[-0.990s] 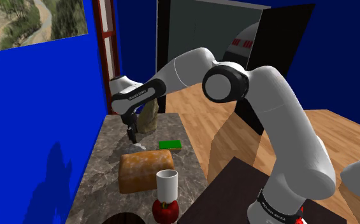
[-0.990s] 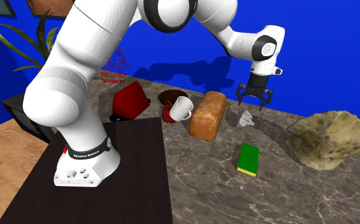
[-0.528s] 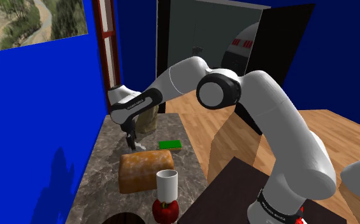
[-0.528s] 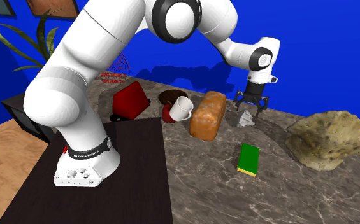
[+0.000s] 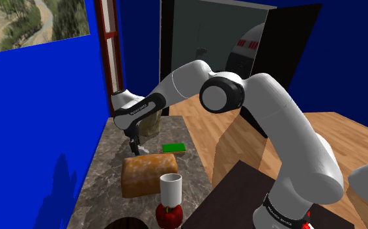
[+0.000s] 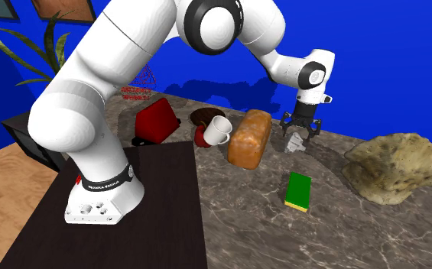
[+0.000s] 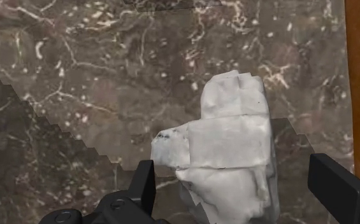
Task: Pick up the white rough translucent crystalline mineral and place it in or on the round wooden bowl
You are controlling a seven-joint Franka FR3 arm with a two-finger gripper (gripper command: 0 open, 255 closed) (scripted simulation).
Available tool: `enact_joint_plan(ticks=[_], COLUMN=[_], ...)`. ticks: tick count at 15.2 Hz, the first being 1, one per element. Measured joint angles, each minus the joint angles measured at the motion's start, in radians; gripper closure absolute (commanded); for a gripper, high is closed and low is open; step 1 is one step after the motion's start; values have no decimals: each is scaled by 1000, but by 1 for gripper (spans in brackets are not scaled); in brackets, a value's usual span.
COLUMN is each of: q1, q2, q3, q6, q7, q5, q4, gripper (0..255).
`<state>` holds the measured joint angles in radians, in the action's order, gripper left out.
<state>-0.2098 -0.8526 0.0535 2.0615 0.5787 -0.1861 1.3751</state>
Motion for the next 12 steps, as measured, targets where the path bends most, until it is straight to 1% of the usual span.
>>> enact_joint_plan(ticks=[1,12], q1=[0,0], q2=[0,4], q3=[0,0], q6=[0,-4], q7=[0,0], q5=[0,0], q4=[0,-1], gripper=[255,255])
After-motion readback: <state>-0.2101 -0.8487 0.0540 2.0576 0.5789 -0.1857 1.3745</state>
